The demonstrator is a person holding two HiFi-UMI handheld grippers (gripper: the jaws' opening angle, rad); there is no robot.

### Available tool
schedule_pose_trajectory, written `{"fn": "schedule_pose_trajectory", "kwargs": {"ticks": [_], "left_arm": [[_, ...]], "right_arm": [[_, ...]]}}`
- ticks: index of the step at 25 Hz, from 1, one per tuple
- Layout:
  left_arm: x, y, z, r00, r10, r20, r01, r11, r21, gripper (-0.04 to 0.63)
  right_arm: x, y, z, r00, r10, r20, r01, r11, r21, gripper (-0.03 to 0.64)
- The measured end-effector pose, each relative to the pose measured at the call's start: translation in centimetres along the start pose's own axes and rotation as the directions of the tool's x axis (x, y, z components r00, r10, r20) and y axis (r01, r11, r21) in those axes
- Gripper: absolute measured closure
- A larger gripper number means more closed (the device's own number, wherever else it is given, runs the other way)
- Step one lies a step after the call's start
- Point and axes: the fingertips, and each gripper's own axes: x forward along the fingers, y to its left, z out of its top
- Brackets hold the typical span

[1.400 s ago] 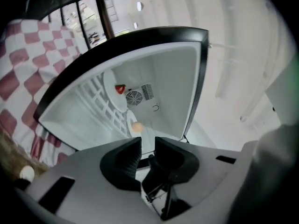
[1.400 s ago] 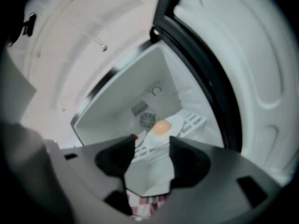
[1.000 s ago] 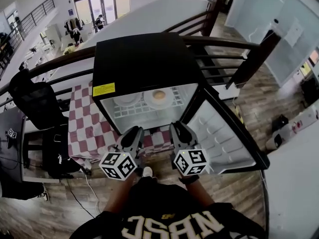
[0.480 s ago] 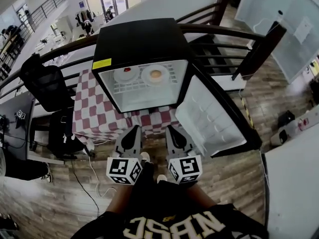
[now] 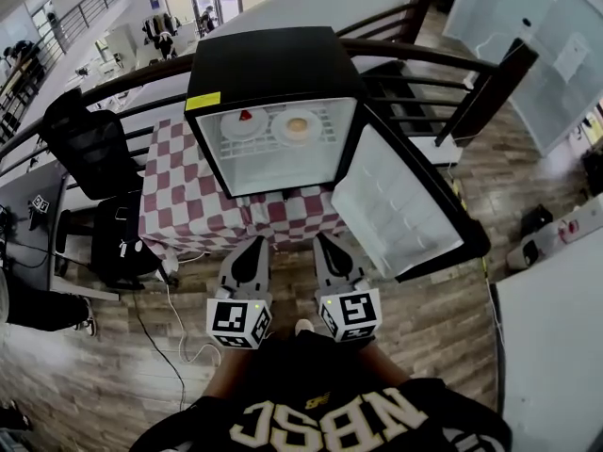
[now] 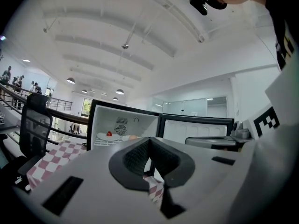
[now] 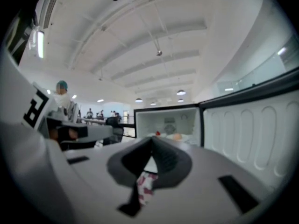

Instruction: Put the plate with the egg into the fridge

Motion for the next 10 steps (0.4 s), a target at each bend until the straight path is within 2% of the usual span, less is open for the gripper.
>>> {"fn": "schedule_pose_trajectory", "kwargs": {"ticks": [5,10], "left_arm": [[-3.4,2.9,0.4,1.000,0.028,0.014,-0.028,1.000,0.013,0.575],[-7.3,2.0,-1.1,0.992,-0.111,-0.053,0.110,0.994,-0.011,0.575]], "right_arm": [[0.4,3.7,-0.4,0.999,0.011,-0.033,-0.011,1.000,-0.016,0.595],[-3.1,6.6,-3.3,0.985,-0.109,-0.132,0.110,0.994,0.005,0.595]]}}
